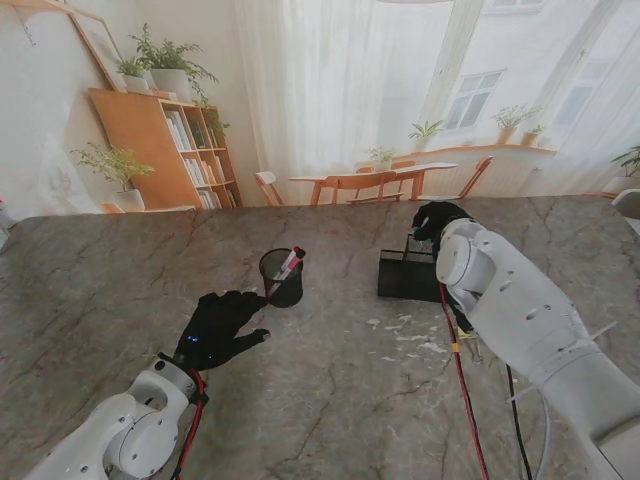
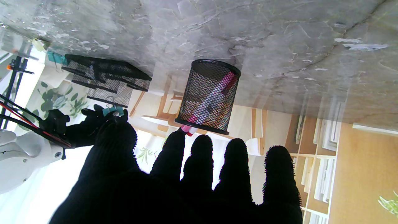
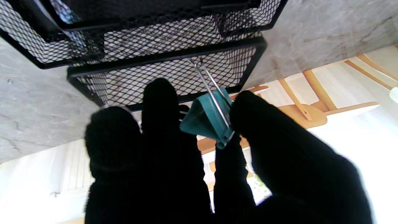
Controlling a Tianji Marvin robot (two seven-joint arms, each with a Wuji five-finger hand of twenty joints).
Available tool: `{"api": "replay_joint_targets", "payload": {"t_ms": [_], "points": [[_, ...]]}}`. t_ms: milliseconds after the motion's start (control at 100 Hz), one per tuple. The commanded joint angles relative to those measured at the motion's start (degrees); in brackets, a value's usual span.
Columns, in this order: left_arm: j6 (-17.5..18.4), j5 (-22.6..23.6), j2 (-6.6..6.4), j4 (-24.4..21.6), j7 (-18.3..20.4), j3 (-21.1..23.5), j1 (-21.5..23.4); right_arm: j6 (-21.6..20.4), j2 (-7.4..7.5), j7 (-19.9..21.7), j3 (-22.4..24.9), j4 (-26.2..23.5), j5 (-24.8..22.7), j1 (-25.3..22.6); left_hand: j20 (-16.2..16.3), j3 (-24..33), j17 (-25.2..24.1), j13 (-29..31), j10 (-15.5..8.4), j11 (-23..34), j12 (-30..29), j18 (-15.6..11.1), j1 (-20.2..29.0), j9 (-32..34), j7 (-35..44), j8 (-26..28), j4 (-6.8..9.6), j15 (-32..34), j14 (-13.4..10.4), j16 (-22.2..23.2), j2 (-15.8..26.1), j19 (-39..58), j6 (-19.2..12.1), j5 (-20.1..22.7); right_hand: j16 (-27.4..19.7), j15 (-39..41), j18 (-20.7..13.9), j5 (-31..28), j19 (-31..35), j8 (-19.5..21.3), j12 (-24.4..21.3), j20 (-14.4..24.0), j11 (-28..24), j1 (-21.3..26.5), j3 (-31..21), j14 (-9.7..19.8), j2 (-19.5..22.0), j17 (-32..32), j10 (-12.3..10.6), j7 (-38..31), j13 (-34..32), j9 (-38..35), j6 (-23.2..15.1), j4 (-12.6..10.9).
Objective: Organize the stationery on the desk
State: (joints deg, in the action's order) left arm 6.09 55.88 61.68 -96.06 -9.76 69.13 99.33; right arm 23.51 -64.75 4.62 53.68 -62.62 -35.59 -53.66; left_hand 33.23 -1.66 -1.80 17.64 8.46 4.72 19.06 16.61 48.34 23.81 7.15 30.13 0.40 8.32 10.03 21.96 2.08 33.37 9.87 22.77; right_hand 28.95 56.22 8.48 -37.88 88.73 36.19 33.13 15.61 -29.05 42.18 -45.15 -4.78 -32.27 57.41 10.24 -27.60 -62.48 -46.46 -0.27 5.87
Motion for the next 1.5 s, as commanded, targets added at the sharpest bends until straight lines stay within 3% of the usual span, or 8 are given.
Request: {"api": "replay_joint_targets", "payload": {"t_ms": [0,370,590,920,1070,1280,1370,1490], "points": [[0.05,-0.3,0.05,0.26,-0.02,-0.29,0.07,-0.27,0.05,0.79,0.1,0.13,0.2,0.16,0.18,-1.18,-0.46,0.65,0.33,-0.05,1.3,-1.16,0.64,0.19,0.43,0.5,-3.74,0.34,-0.28,0.21,4.84,-0.26,0.85,1.34,0.42,1.98,1.0,1.62,3.6,3.11,-1.04,1.39,-0.76,-1.81,0.96,-0.61,1.24,0.21,0.4,2.5,0.42,0.93,-0.28,-2.48],[0.3,-0.45,0.08,0.35,-0.2,-0.43,0.01,-1.15,0.7,1.76,1.47,-1.92,-1.42,-1.07,0.22,-1.15,-0.51,0.57,0.4,-0.05,1.3,-1.09,0.67,0.18,0.48,0.54,-3.74,0.3,-0.27,0.19,4.86,-0.28,0.81,1.47,0.76,4.71,2.32,2.18,6.53,3.71,-0.88,2.63,-0.26,-8.31,5.93,-1.54,3.02,0.45,1.34,3.91,-0.08,0.54,0.98,-2.11],[0.36,-0.46,0.11,0.44,-0.49,-0.49,0.03,-0.44,0.85,2.01,1.5,-2.26,-1.97,-1.54,0.21,-1.16,-0.49,0.61,0.37,-0.05,1.29,-1.1,0.67,0.18,0.47,0.54,-3.74,0.32,-0.3,0.2,4.9,-0.33,0.85,1.47,0.08,4.37,3.55,-0.8,6.24,5.07,2.06,2.88,-5.64,-6.27,7.69,-2.09,3.96,0.03,2.08,2.9,0.19,-6.23,2.64,-2.7],[0.49,-0.53,0.13,0.58,-0.68,-0.57,0.0,0.37,0.87,1.15,3.15,-3.35,-2.43,-3.13,0.21,-1.14,-0.5,0.64,0.49,-0.03,1.3,-1.18,0.71,0.21,0.48,0.54,-3.73,0.34,-0.21,0.21,4.98,-0.36,0.84,1.49,-0.51,1.32,6.77,-1.38,4.69,5.02,1.35,4.0,-5.5,-6.15,13.01,-4.5,10.22,-4.31,2.63,4.05,2.09,-10.07,3.16,-2.99],[0.56,-0.64,0.14,0.62,-0.64,-0.66,-0.07,-0.64,0.64,0.09,5.27,-5.38,-1.63,-4.38,0.21,-1.17,-0.53,0.62,0.34,-0.04,1.29,-1.12,0.58,0.19,0.44,0.53,-3.73,0.33,-0.29,0.21,5.08,-0.37,0.69,1.41,-1.69,-4.83,9.75,0.21,0.75,4.31,-0.89,5.2,-1.36,-7.4,18.0,-7.06,14.58,-9.15,3.57,5.78,4.3,-9.49,3.1,-3.39],[0.66,-0.62,0.14,0.63,-0.74,-0.72,-0.08,-3.39,0.34,-1.41,9.03,-10.04,-0.01,-7.0,0.21,-1.16,-0.55,0.64,0.41,-0.05,1.29,-1.12,0.51,0.19,0.46,0.54,-3.72,0.32,-0.15,0.22,5.19,-0.4,0.72,1.45,-2.64,-15.51,15.57,6.03,-6.69,2.32,-3.41,9.77,7.17,-12.57,24.42,-11.55,22.28,-26.0,6.07,10.11,14.88,-2.25,2.46,-4.03],[0.7,-0.67,0.15,0.64,-0.79,-0.74,-0.07,-5.24,0.71,-0.81,11.41,-13.29,-0.2,-8.97,0.22,-1.16,-0.58,0.59,0.44,-0.06,1.28,-1.1,0.48,0.19,0.43,0.53,-3.72,0.3,-0.19,0.21,5.21,-0.42,0.72,1.39,-3.08,-19.46,16.27,7.15,-9.83,2.08,-3.75,10.67,9.84,-14.31,24.68,-12.24,23.26,-33.01,6.14,10.75,19.61,1.02,2.55,-4.06],[0.86,-0.71,0.16,0.64,-0.89,-0.76,-0.05,-9.69,1.73,1.52,15.52,-18.18,-1.84,-12.68,0.22,-1.17,-0.6,0.61,0.32,-0.05,1.28,-1.09,0.43,0.2,0.44,0.53,-3.72,0.3,-0.26,0.21,5.26,-0.47,0.69,1.43,-4.43,-27.57,14.45,9.55,-17.31,1.61,-4.45,9.72,14.39,-16.23,23.82,-11.04,22.74,-45.43,4.8,12.13,27.6,6.23,2.92,-4.02]]}}
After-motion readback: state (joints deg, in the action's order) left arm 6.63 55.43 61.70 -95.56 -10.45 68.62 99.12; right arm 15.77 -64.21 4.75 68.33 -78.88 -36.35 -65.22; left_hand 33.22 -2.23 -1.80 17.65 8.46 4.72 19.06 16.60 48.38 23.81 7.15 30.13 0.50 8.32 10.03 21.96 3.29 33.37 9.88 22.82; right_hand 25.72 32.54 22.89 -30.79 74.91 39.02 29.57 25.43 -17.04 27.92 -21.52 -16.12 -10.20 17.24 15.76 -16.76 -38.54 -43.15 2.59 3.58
